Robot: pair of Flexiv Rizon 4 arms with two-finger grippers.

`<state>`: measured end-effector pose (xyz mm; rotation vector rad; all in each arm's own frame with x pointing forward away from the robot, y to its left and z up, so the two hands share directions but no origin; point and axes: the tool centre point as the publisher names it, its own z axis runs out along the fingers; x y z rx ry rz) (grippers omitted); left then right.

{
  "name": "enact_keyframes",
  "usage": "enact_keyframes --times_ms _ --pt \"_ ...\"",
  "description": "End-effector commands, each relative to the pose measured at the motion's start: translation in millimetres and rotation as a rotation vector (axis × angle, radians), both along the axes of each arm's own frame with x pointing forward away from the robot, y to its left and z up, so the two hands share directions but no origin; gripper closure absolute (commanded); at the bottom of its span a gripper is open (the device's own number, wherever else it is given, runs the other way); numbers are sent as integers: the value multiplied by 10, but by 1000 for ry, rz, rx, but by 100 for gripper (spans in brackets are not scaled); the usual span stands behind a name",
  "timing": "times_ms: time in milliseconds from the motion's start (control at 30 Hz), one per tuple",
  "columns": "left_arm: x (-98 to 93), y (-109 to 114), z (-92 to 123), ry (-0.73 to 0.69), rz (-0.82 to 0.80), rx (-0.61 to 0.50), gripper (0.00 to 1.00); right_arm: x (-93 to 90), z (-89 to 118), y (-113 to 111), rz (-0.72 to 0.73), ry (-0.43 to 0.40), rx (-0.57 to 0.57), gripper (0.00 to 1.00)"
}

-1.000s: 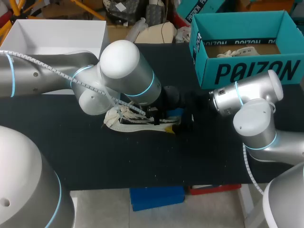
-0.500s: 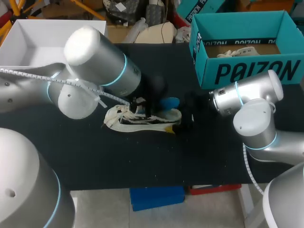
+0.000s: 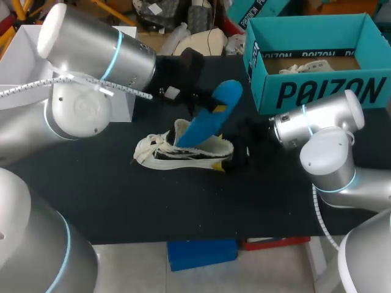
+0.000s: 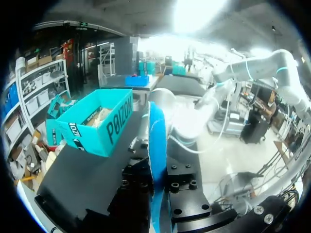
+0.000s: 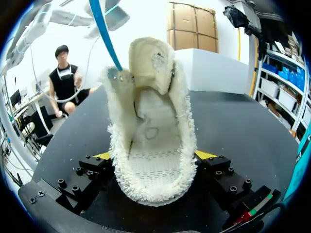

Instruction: Take the shoe out of the shoebox, open the shoe tongue, remove and reinsert the insole, then place the shoe into the shoebox

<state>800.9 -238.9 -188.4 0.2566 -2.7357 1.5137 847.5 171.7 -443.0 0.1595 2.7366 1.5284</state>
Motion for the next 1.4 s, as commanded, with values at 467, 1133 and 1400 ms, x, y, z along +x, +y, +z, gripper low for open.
enact_keyframes --times_ms 467,1133,1400 --pt "-155 355 568 195 6 -206 100 -6 -21 -11 -1 1 -1 100" --pt "-471 601 675 534 161 -485 100 -6 -21 -11 -1 1 -1 100" --pt "-646 557 993 483 88 -559 100 -6 -21 -11 -1 1 -1 100"
